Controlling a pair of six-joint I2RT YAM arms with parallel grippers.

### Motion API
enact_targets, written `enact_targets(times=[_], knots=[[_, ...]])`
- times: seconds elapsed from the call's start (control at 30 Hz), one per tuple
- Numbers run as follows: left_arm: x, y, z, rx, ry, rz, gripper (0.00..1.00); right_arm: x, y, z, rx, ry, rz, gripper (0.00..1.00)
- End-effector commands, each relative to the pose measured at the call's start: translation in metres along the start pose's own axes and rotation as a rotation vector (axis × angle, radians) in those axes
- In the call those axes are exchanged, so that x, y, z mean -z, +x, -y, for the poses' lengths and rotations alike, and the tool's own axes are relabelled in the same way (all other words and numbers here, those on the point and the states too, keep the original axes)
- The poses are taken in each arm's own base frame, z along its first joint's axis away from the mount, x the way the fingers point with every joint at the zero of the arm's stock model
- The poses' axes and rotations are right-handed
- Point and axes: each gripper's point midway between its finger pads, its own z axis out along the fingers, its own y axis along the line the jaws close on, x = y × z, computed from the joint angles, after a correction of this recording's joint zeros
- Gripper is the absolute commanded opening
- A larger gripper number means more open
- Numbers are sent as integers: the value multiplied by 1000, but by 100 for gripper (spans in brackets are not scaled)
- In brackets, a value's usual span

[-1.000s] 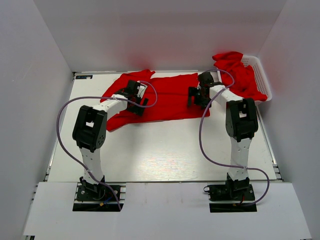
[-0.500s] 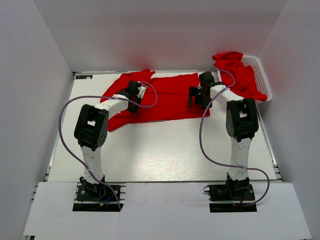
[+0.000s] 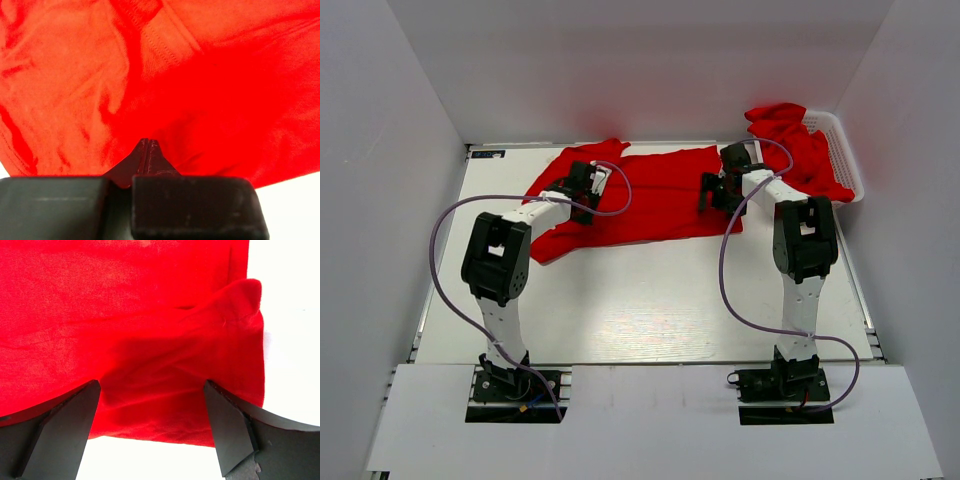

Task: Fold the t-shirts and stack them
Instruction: Fold the flattened tshirt in 1/3 of the way

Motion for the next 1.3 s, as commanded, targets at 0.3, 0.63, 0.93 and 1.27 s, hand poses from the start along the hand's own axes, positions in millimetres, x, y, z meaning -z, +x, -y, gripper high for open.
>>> enact_targets(times=[0.3, 0.63, 0.93, 1.27], knots=[[27, -35, 23, 1, 132, 91, 100, 3, 7, 9, -14, 21, -24, 90], [27, -31, 22, 14, 117, 101, 100, 0, 8, 12, -13, 25, -29, 90], [6, -17, 11, -31, 44, 43, 100, 0, 12, 15, -18, 33, -40, 90], [9, -9, 23, -64, 117, 63, 98, 1, 11, 16, -20, 36, -40, 90]])
